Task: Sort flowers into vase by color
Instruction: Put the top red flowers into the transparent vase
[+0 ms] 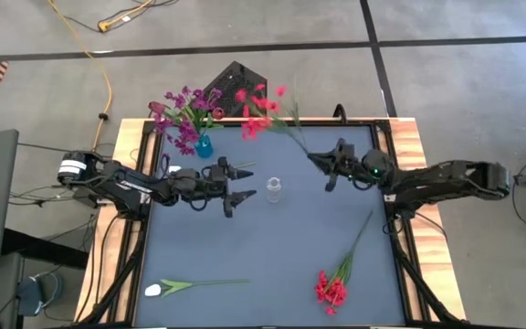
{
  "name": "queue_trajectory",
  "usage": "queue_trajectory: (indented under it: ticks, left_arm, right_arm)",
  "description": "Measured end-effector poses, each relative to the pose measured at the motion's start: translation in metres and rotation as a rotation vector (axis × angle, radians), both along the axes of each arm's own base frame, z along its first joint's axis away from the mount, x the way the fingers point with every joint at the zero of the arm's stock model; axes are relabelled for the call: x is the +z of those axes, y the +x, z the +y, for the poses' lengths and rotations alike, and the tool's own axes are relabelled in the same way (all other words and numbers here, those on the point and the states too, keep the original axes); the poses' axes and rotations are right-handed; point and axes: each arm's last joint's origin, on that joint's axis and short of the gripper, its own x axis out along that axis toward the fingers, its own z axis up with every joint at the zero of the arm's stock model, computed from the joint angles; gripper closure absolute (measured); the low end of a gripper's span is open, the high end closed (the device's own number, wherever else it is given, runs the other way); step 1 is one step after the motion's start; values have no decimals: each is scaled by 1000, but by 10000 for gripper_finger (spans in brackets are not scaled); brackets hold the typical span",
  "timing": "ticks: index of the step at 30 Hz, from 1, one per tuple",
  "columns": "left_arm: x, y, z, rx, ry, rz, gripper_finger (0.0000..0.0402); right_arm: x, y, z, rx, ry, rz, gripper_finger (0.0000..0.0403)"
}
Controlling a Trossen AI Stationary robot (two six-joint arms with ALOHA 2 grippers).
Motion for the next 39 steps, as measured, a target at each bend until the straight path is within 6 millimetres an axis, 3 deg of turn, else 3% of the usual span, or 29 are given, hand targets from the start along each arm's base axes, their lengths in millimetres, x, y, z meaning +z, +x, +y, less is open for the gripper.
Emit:
queue_trajectory:
  ticks: [6, 13, 30, 34, 39]
  left_arm:
    - [20, 14, 4, 5, 21, -26, 117]
    - [49, 33, -3, -17, 130, -21, 117]
    - [55, 37, -5, -26, 180, -19, 122]
    - [55, 37, -6, -45, 183, -18, 154]
    - [54, 37, -6, -45, 181, -13, 234]
  right_arm:
    - [15, 28, 26, 143, -94, -148, 374]
    - [18, 70, 47, 256, -167, -130, 374]
    - [14, 117, 45, 335, -193, -106, 374]
    - [12, 120, 42, 328, -196, -104, 374]
    - [14, 120, 40, 319, -201, -104, 374]
